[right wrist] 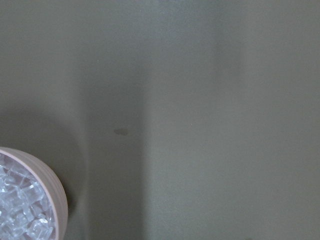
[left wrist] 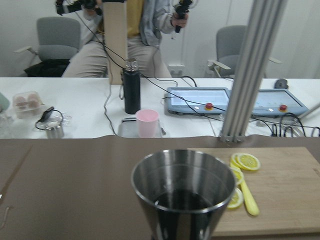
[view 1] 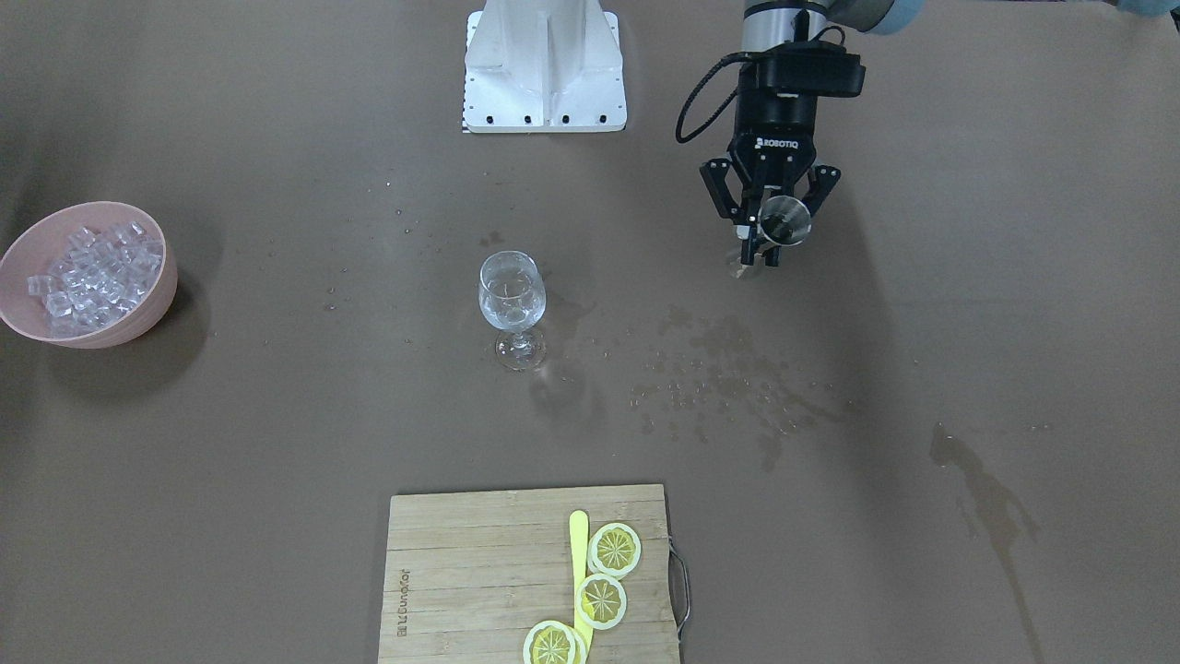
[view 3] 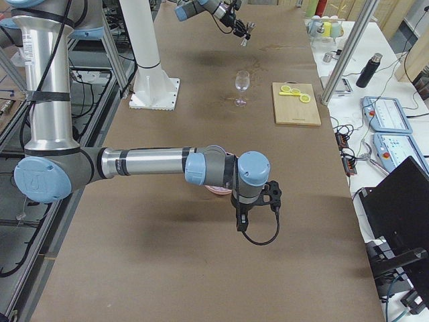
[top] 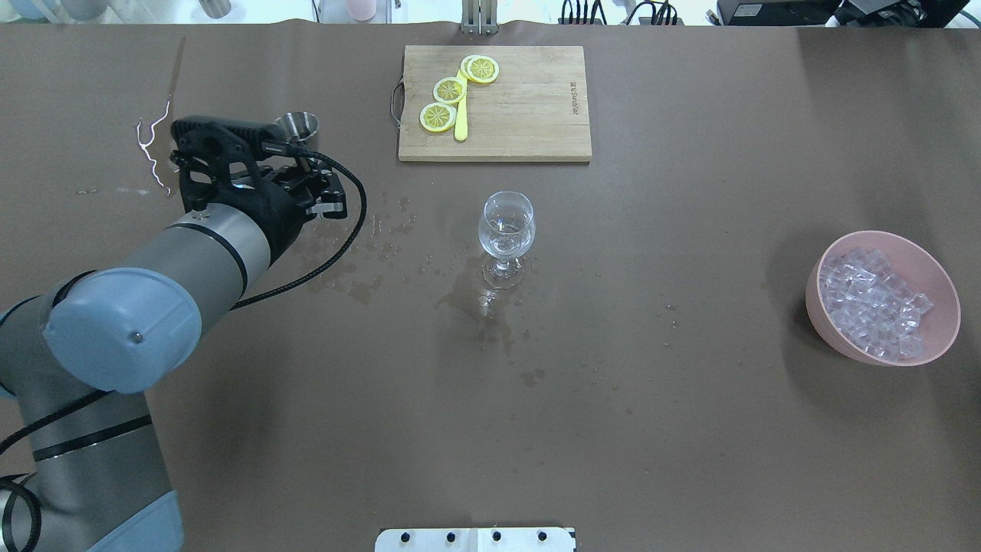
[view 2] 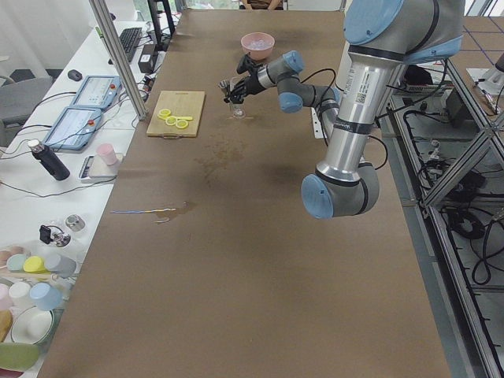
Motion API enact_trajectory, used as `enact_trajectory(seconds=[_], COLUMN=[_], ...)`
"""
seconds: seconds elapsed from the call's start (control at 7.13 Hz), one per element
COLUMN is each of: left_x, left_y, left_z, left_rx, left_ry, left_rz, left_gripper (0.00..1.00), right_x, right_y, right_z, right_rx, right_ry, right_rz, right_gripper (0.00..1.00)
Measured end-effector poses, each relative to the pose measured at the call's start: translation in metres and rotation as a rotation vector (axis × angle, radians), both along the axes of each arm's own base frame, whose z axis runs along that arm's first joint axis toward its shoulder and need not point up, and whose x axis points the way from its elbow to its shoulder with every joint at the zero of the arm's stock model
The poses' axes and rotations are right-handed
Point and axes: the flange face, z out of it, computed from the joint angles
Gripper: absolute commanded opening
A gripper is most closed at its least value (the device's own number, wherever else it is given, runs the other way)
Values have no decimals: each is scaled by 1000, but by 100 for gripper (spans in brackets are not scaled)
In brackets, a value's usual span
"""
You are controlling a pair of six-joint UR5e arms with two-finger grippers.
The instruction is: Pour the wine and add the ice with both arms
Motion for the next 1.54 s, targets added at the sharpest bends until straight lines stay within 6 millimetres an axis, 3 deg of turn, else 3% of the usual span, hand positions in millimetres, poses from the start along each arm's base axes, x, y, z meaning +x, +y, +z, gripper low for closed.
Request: enact_trajectory(seconds=[0.56, 1.26, 1.54], left_x=[54, 71, 78], left_y=[26, 40, 42], left_z=[-53, -121, -127], left_rx=[22, 25, 31], left_ry=[-48, -156, -220], left_rz=[98, 263, 328], left_gripper=[0, 0, 0], right_x=[-1, -1, -1], right_y=[2, 6, 6], right_z=[3, 12, 17], right_rx=[-10, -28, -38], right_ry=[-10, -10, -11], right_rz=[1, 1, 1], right_gripper=[100, 100, 100])
